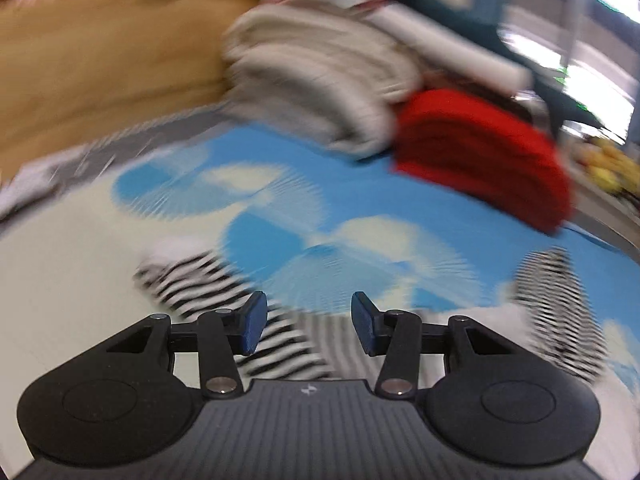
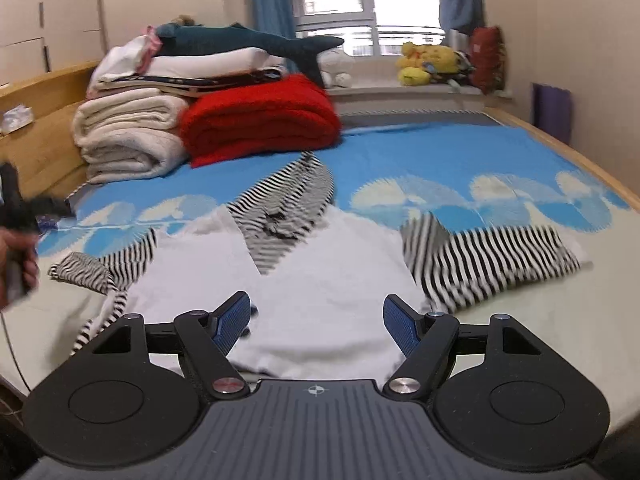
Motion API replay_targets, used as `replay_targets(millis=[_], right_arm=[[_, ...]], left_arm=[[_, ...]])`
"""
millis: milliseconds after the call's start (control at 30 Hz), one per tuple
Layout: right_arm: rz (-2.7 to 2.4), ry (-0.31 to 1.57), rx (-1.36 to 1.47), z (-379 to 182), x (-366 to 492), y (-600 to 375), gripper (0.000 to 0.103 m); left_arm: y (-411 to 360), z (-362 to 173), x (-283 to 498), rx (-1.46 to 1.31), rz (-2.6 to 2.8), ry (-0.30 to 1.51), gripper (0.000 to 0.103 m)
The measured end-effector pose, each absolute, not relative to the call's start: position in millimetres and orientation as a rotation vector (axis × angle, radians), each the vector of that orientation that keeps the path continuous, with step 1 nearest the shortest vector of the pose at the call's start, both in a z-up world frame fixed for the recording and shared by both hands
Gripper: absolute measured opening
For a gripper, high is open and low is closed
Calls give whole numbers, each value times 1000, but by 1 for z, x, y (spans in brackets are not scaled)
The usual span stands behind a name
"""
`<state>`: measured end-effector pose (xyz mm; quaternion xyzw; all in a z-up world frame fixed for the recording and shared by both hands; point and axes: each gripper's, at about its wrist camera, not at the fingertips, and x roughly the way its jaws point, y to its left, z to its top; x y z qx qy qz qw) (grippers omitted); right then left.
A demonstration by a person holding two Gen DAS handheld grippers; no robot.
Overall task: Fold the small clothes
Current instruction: 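Grasp the striped sleeve cuff with the left gripper and lift it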
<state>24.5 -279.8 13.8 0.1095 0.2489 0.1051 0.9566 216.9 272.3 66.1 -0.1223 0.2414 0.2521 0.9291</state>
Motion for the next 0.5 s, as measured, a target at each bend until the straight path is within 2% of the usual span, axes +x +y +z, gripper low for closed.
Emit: replay_targets(millis=[100,267,433,500], right_arm=[[257,488,182,37,64,-278,79],[302,483,136,49,163,-255,79],[309,497,93,15,227,-235,78],[326,559,102,3,240,-233,76]], left_arm=[[314,34,224,-354,588,561,49],[345,13,227,-383,639,555,50],[369,-14,233,-494,682,593,61],[371,-21,236,-490,687,619,70]])
